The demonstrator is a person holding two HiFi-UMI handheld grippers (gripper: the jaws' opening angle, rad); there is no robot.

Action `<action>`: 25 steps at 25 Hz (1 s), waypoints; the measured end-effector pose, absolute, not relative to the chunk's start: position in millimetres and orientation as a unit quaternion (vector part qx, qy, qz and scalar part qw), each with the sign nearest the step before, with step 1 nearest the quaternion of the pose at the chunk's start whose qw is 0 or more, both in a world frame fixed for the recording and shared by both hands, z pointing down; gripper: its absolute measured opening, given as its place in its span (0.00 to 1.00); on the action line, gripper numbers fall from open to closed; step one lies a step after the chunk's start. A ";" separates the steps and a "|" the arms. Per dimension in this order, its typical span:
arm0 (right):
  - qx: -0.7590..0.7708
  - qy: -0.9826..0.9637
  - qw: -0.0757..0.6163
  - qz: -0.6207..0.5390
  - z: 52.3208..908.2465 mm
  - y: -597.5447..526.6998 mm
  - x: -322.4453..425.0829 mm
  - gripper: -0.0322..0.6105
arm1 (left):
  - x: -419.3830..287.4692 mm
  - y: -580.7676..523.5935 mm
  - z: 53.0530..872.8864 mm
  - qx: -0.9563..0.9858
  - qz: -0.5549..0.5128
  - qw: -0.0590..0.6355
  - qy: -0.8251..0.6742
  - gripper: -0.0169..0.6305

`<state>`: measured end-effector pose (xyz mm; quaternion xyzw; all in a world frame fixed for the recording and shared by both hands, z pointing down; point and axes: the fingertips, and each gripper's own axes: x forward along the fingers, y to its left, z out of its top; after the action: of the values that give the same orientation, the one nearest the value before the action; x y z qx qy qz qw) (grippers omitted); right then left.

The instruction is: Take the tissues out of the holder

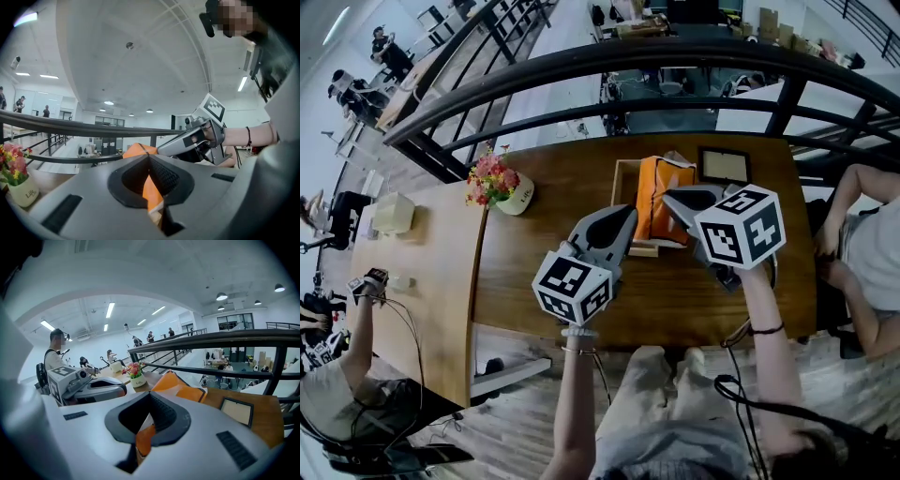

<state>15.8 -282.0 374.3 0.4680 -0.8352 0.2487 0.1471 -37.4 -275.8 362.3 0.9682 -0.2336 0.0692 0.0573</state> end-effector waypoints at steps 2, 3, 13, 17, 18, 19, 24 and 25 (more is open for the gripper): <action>0.464 -0.837 0.149 0.249 373.2 -274.7 24.2 0.07 | -29.7 -268.3 360.3 0.967 0.067 0.059 -0.240 0.04; 0.463 -0.838 0.151 0.248 372.4 -271.3 28.5 0.07 | -25.6 -264.3 359.2 0.966 0.066 0.061 -0.242 0.04; 0.456 -0.837 0.154 0.261 381.5 -222.1 71.1 0.07 | 15.7 -213.2 369.7 0.963 0.072 0.076 -0.248 0.04; 0.455 -0.835 0.151 0.270 391.1 -197.0 83.8 0.07 | 30.4 -189.3 377.0 0.963 0.078 0.080 -0.246 0.04; 0.455 -0.834 0.152 0.271 394.1 -190.3 87.0 0.07 | 34.0 -182.7 379.3 0.963 0.079 0.081 -0.245 0.04; 0.456 -0.834 0.152 0.273 397.5 -183.4 90.4 0.07 | 37.5 -175.9 381.8 0.963 0.079 0.082 -0.244 0.04; 0.458 -0.827 0.157 0.287 417.1 -160.6 104.1 0.07 | 51.0 -151.9 400.4 0.963 0.091 0.094 -0.237 0.04; 0.458 -0.825 0.158 0.291 421.9 -159.1 105.4 0.07 | 52.3 -149.7 405.4 0.962 0.094 0.098 -0.235 0.04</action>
<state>105.4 -159.1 421.9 0.4582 -0.8248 0.2909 0.1584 52.3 -149.7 405.4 0.9624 -0.2352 0.0937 0.0980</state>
